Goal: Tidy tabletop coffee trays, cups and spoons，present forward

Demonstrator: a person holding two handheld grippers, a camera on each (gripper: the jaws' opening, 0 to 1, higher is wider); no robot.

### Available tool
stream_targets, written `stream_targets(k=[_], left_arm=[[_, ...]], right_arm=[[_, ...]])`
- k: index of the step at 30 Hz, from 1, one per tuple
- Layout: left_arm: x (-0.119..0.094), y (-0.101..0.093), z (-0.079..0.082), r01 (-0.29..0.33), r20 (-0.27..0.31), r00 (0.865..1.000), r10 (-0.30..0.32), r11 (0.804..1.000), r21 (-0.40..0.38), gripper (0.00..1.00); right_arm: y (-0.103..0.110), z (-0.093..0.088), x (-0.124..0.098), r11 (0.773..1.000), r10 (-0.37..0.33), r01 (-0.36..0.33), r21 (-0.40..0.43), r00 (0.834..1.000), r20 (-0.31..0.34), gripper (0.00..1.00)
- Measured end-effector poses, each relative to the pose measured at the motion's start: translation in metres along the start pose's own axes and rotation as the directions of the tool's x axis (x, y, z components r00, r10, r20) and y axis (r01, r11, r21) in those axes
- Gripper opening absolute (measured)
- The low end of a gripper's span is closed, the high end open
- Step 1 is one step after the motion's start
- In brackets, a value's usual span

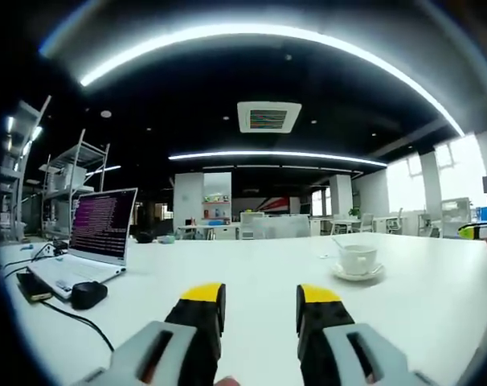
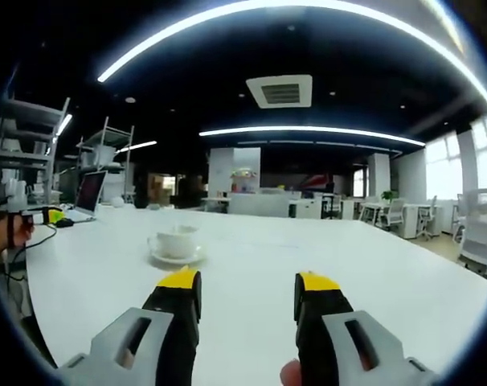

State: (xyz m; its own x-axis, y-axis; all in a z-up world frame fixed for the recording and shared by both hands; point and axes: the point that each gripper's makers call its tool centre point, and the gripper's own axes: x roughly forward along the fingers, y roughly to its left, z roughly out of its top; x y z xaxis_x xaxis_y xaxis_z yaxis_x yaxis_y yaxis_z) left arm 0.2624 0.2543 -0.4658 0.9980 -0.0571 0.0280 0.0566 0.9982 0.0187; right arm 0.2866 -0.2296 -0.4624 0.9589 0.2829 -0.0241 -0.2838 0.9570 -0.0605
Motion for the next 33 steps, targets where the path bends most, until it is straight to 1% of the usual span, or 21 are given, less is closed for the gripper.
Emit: stream_targets(k=[13,33], left_arm=[[0.0038,-0.0083,0.0022,0.017,0.004,1.000,-0.017,1.000,0.018,0.36],[-0.0009,-0.0040,0.0011,-0.004,0.005,1.000,0.004,1.000,0.012,0.36]], right_arm=[[-0.0067,-0.0013,-0.0039,1.000,-0.015,0.015,0.027,1.000,0.000,0.47],[-0.0084,-0.0070,-0.0083,0.999,-0.028,0.028,0.037,1.000,-0.007,0.46]])
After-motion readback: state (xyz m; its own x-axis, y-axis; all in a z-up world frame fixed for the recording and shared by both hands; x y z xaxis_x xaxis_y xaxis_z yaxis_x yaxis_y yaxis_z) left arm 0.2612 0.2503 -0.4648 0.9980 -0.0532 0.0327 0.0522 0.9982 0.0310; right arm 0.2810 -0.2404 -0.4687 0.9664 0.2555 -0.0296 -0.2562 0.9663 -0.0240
